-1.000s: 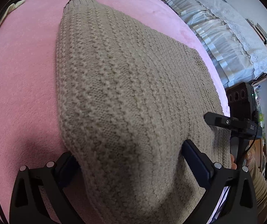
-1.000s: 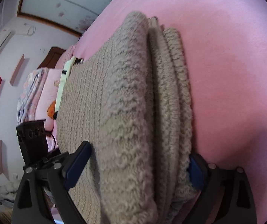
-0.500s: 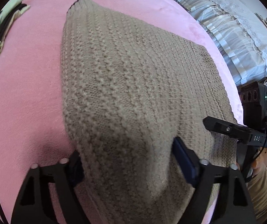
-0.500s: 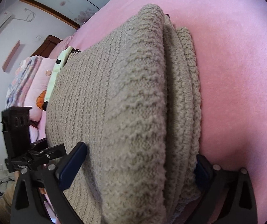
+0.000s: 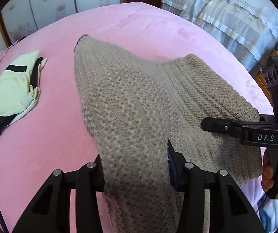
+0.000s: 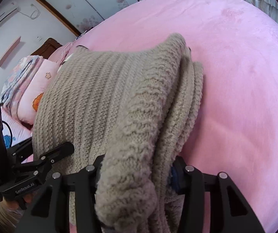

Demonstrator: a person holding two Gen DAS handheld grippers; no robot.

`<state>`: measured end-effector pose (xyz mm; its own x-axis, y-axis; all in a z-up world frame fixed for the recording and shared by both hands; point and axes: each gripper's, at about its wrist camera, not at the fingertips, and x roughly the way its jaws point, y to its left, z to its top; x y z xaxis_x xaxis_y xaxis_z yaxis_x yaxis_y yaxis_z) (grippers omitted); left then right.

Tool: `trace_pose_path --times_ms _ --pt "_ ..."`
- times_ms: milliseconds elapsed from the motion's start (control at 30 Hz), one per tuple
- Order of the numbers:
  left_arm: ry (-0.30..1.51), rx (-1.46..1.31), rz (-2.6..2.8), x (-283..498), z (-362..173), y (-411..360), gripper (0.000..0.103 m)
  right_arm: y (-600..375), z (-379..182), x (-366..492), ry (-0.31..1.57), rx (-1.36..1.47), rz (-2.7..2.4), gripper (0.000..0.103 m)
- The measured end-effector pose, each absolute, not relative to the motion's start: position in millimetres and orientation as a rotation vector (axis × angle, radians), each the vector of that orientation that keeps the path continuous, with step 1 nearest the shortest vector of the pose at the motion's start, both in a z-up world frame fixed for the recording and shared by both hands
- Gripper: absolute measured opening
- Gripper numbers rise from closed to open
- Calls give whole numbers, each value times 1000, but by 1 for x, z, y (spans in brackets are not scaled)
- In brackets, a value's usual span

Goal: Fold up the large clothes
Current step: 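Grip the folded cardigan with both grippers and lift it, then carry the cardigan onto the green garment and release both grippers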

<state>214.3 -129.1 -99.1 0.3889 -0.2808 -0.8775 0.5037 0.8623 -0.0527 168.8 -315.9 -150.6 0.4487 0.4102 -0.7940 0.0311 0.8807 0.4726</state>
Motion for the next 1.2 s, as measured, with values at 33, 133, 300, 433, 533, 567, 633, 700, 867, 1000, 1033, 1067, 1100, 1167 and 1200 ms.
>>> trace_pose_path --times_ms 33,133,300,433,533,567,633,700,867,1000,1033,1067,1100,1167,1200 --pt "1067 249 -510 201 -93 -116 45 -308 -146 157 1097 467 253 47" --pt "1080 251 -508 177 -78 -82 45 -282 -135 134 1102 481 287 47" --pt "1086 191 -485 156 -45 -5 45 -230 -107 123 1075 484 381 47" --pt "1036 177 -449 169 -7 53 45 -182 -72 146 1023 484 458 47" --pt "992 201 -426 201 22 94 45 -150 -46 179 987 468 498 47" --pt "975 209 -418 215 31 105 45 -136 -36 197 971 462 509 47" --pt "951 216 -401 247 45 127 45 -111 -20 234 942 444 531 47" --pt "931 216 -385 283 58 150 45 -91 -8 269 913 434 545 47" --pt "884 223 -345 394 67 206 45 -53 2 370 834 428 560 47" --pt "879 199 -315 476 43 237 46 -23 -17 443 807 408 554 47" --pt "887 185 -303 494 32 244 46 -16 -26 462 801 403 548 47" --pt "896 172 -294 509 22 239 46 -9 -34 475 798 393 543 47" --pt "911 159 -281 530 6 246 46 -3 -43 487 796 373 535 47" --pt "937 150 -260 554 -20 252 47 8 -68 511 807 354 520 47" --pt "952 145 -249 564 -36 255 47 16 -80 523 816 347 513 47"
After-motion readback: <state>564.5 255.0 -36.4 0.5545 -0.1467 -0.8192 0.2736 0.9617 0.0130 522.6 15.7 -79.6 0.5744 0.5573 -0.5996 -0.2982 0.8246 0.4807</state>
